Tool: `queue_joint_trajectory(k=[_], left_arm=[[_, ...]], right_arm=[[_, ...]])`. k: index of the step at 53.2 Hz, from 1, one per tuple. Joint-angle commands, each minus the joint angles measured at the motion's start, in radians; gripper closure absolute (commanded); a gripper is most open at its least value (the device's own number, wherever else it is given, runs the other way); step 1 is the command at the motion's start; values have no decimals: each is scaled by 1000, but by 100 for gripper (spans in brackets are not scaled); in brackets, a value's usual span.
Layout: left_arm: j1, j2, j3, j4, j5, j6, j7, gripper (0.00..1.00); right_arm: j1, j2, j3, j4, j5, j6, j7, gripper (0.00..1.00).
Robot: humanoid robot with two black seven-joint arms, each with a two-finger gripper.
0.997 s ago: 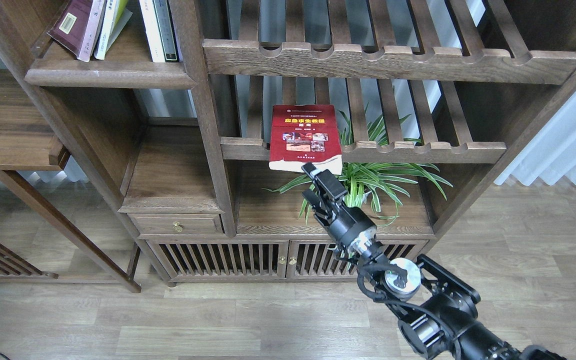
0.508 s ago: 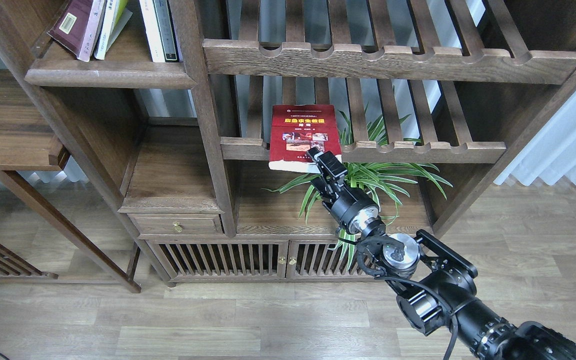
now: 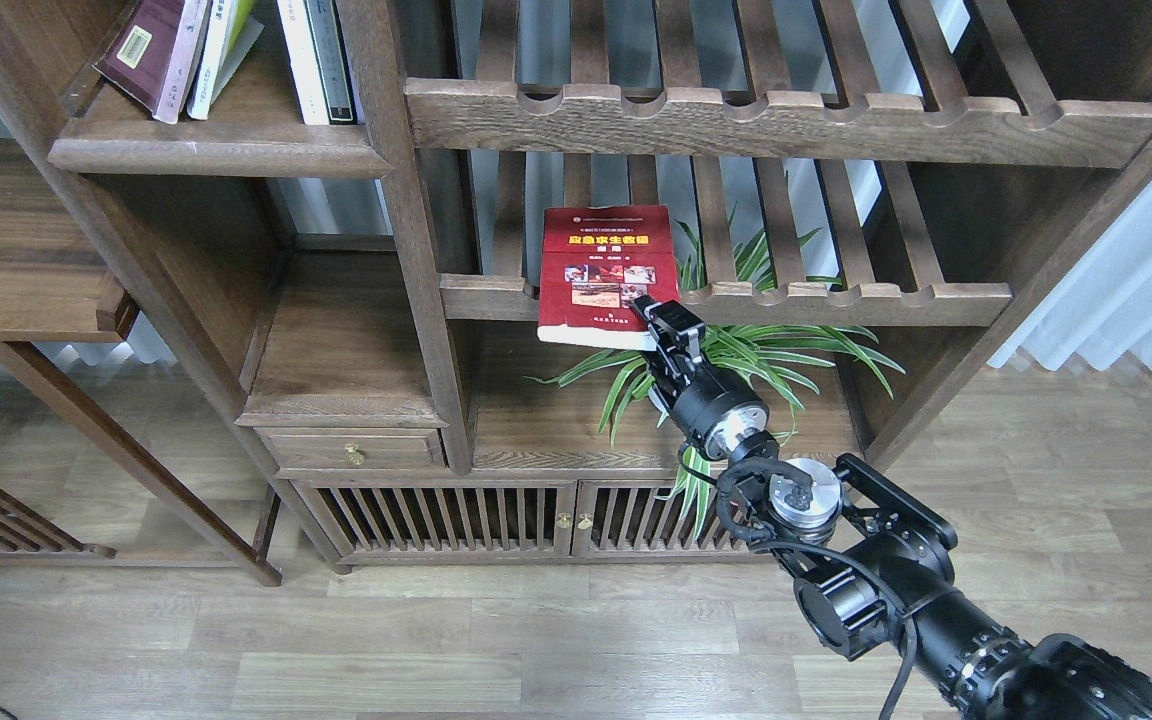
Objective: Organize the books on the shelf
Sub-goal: 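Grasp the red book and pull it off the shelf with the right gripper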
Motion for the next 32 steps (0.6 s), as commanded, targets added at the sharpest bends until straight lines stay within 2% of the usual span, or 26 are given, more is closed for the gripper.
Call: queue_joint_trajectory(k=[1, 8, 14, 32], left_arm=[[0, 0, -1, 0, 0, 0, 1, 0], [1, 0, 1, 0, 0, 0, 1, 0], [3, -9, 3, 0, 0, 0, 1, 0], [20, -26, 24, 0, -1, 0, -2, 0]], right_arm=[[-3, 0, -14, -1, -7, 94, -3, 95], [-15, 0, -25, 12, -1, 135, -6, 95], [-60, 0, -25, 88, 2, 240, -16, 95], [-297, 0, -13, 429, -6, 240, -47, 95]])
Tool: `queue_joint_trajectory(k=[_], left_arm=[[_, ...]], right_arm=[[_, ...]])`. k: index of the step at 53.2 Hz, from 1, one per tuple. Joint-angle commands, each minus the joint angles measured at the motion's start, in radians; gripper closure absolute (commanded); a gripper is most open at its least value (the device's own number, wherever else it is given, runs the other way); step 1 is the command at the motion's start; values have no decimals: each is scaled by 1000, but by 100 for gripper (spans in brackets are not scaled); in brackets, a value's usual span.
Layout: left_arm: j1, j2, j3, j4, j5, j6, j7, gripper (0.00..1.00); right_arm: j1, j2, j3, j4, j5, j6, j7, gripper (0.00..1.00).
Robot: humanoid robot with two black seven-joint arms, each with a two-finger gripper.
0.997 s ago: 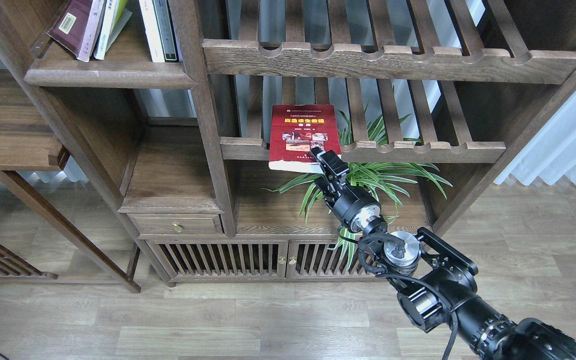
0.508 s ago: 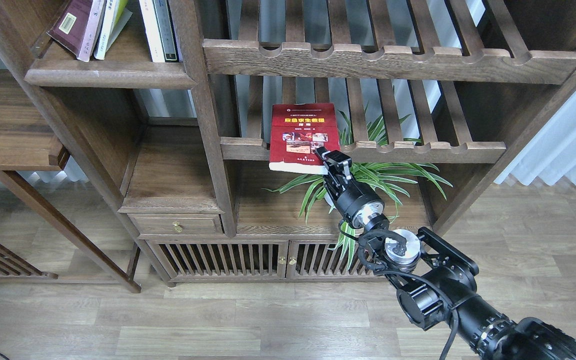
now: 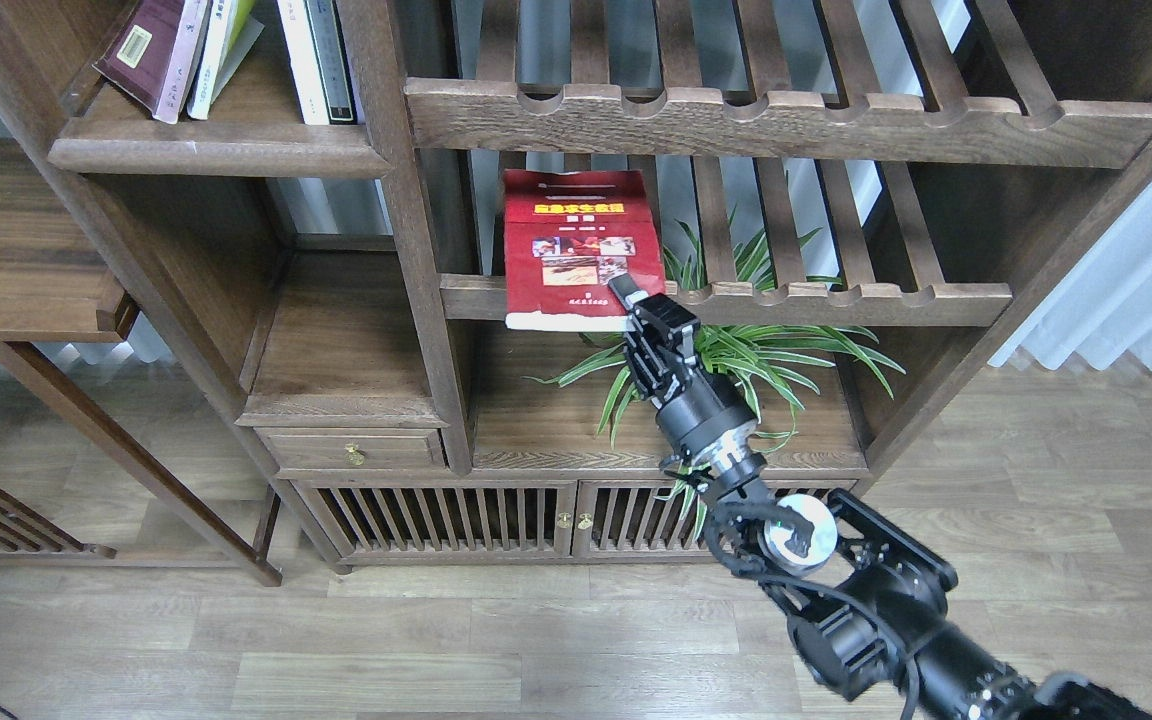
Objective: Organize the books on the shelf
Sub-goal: 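Grasp the red book and pull it off the shelf with the right gripper, then lower the red book and grasp it with both grippers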
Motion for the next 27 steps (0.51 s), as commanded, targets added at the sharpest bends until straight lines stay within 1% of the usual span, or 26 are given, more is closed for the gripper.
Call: queue_joint_trajectory(k=[1, 6, 10, 15, 17, 18, 23, 27], left_arm=[[9, -19, 11, 0, 0, 0, 0, 0], [10, -45, 28, 0, 0, 0, 0, 0], [14, -59, 60, -2, -3, 0, -9, 0], [18, -82, 108, 3, -22, 0, -9, 0], [17, -89, 122, 5, -31, 0, -8, 0], [12, -117, 178, 14, -72, 0, -3, 0], [-6, -123, 273, 14, -192, 0, -2, 0], [-46, -123, 375, 11, -299, 0, -2, 0]], right_arm=[[-90, 0, 4, 95, -4, 0, -9, 95], [-150, -3, 6, 121, -9, 0, -39, 95], [-207, -44, 6, 130, -15, 0, -82, 95], [-273, -84, 3, 130, -26, 0, -119, 95], [-288, -94, 3, 130, -29, 0, -127, 95], [-320, -118, -6, 125, -32, 0, -142, 95], [-339, -143, -14, 118, -32, 0, -153, 95], [-344, -143, -25, 116, -32, 0, -171, 95]])
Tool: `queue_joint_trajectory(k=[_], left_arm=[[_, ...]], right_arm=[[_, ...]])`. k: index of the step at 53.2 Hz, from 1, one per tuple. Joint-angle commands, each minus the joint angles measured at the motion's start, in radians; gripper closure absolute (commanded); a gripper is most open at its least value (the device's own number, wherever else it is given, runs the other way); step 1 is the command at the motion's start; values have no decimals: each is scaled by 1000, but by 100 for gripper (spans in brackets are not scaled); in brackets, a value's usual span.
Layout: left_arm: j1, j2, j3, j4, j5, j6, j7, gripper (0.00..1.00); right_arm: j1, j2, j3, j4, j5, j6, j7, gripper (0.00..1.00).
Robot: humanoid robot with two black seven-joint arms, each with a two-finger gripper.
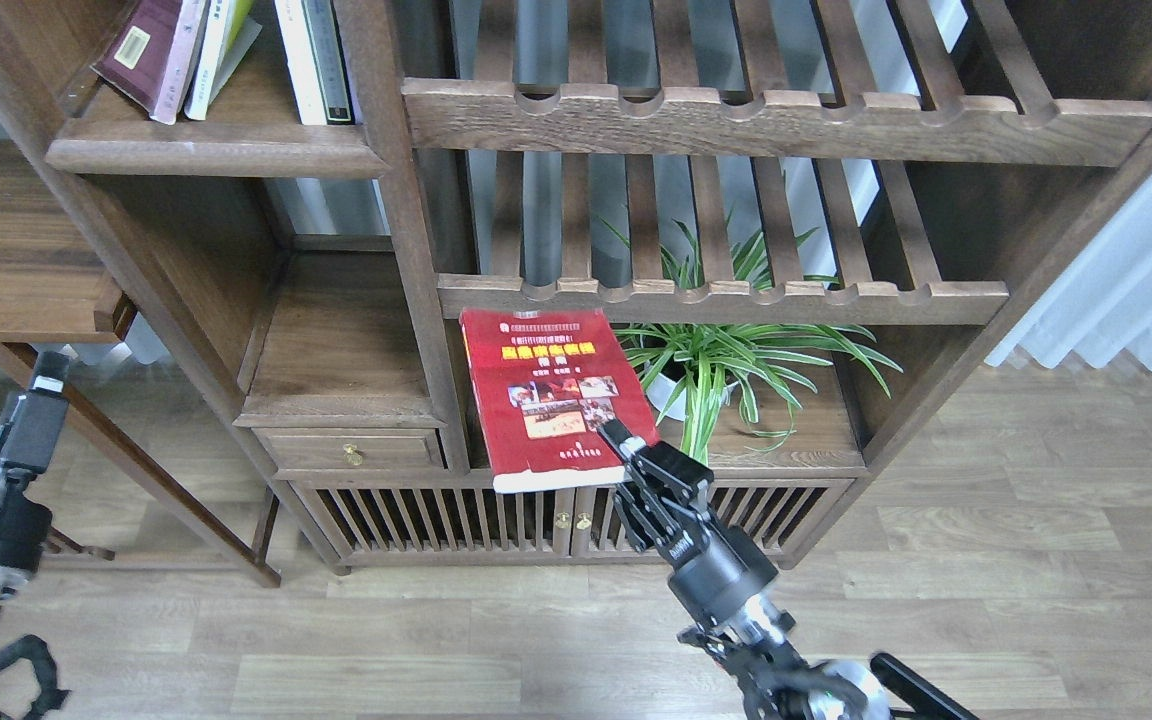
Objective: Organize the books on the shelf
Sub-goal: 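Lower the red book and grasp it with both grippers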
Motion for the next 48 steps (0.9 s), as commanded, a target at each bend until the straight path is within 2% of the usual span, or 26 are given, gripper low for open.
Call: queue_joint_trajectory(k=[1, 8, 18, 28, 48], left_arm=[[-61, -7, 182, -5, -184, 0, 2, 0], [-101, -11, 311, -20, -345, 0, 0, 0], [-109, -33, 382, -62, -468, 0, 0, 0], [-112, -33, 483, -106, -591, 0, -3, 0], [-111, -51, 627, -157, -600, 0, -9, 0]], right_arm=[[-15, -9, -17, -8, -1, -1, -31, 95], [-17, -1, -49, -9, -4, -1, -56, 95], [-31, 28, -77, -12, -11, -1, -102, 95], [-37, 68, -88, -20, -30, -1, -106, 94], [-37, 114, -88, -58, -83, -1, -106, 94]])
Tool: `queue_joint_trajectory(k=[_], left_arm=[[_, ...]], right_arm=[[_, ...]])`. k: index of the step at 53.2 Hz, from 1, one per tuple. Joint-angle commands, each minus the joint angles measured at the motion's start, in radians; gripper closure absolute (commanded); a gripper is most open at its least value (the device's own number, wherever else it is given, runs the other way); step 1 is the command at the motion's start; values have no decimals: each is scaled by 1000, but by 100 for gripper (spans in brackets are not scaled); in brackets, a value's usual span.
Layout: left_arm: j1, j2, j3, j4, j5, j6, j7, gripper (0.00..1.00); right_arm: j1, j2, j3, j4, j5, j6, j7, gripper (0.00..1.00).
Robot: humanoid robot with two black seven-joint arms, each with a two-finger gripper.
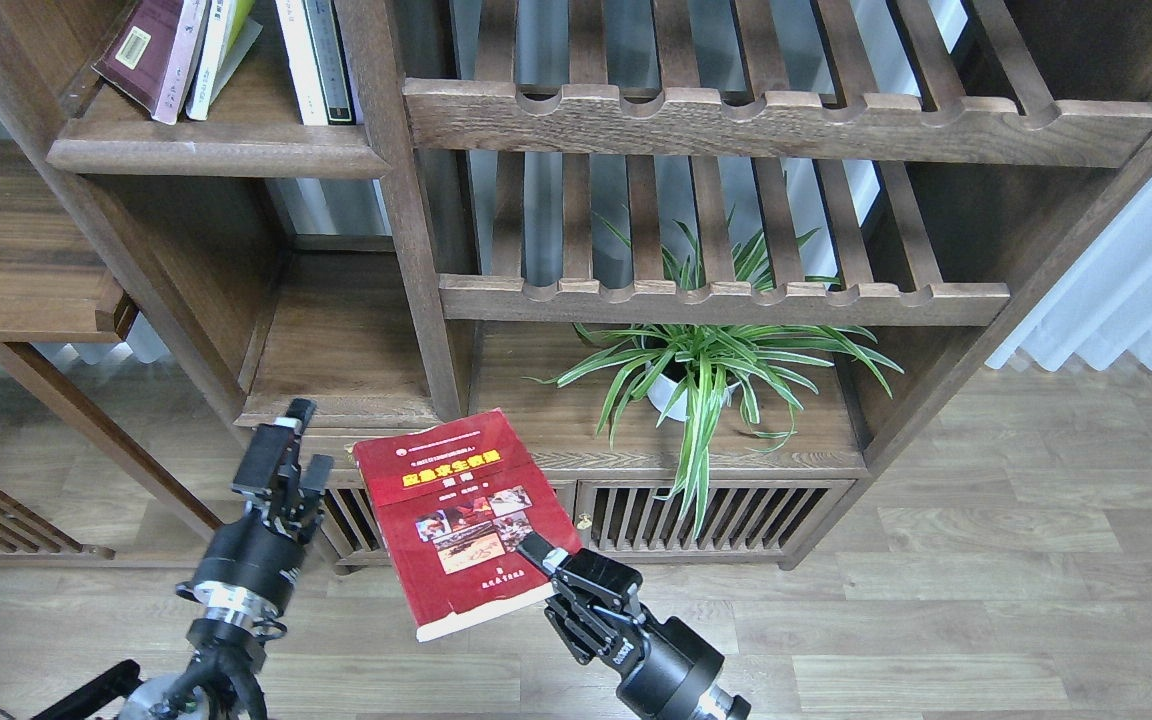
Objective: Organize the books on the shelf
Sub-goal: 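Lower the red book and grasp it with both grippers, then hand the red book to the left gripper and lift it to the top shelf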
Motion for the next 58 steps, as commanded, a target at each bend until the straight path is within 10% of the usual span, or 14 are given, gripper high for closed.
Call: queue_joint_trajectory(k=[1, 31, 34, 41, 58], left_arm=[[-1, -20, 24, -1, 1, 0, 0, 0], [-9, -13, 164, -3, 1, 0, 8, 18], [-9, -13, 170, -1, 1, 0, 8, 29], [-9, -13, 173, -1, 1, 0, 2, 92], [-26, -10, 211, 2, 4, 0, 8, 95]], right_arm=[[-2, 5, 0, -6, -13, 0, 2, 94], [-14, 5, -11, -6, -18, 0, 0, 94], [-15, 5, -11, -6, -18, 0, 0, 94], [-17, 6, -11, -6, -19, 0, 0, 94], [-32, 6, -11, -8, -21, 0, 0, 94]])
